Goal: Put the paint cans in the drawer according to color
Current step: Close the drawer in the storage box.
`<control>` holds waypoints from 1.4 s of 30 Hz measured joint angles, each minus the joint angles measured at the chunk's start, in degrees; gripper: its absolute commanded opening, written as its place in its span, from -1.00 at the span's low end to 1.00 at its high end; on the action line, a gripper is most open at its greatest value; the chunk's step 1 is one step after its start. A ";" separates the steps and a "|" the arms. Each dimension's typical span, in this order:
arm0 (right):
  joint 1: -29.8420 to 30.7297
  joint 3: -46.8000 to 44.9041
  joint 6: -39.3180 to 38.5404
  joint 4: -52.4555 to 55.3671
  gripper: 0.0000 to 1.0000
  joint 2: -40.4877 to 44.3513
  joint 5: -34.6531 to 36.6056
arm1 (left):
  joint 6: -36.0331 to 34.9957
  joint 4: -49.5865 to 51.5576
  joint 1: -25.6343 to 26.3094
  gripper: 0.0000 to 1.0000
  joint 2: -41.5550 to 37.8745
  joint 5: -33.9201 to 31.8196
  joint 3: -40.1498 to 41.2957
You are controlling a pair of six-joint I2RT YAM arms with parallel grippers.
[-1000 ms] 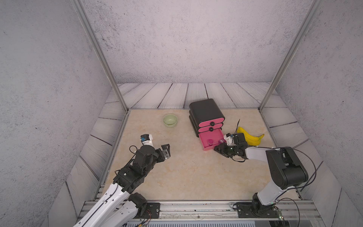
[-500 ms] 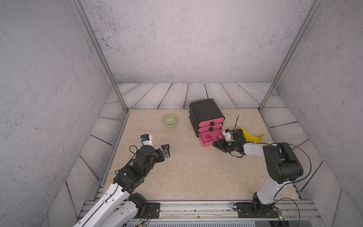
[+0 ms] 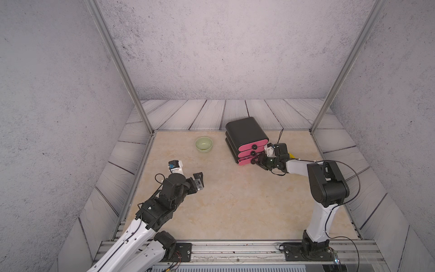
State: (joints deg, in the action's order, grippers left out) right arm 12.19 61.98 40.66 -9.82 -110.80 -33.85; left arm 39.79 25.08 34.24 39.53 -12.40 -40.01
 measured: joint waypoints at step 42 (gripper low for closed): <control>-0.85 1.66 25.92 -17.86 -0.83 -9.88 5.75 | -3.82 -1.11 -0.02 0.98 1.81 -1.97 -0.02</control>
State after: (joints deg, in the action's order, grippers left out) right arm 11.33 63.64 66.59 -27.68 -120.68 -28.10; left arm 35.97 23.97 34.22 41.34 -14.37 -40.03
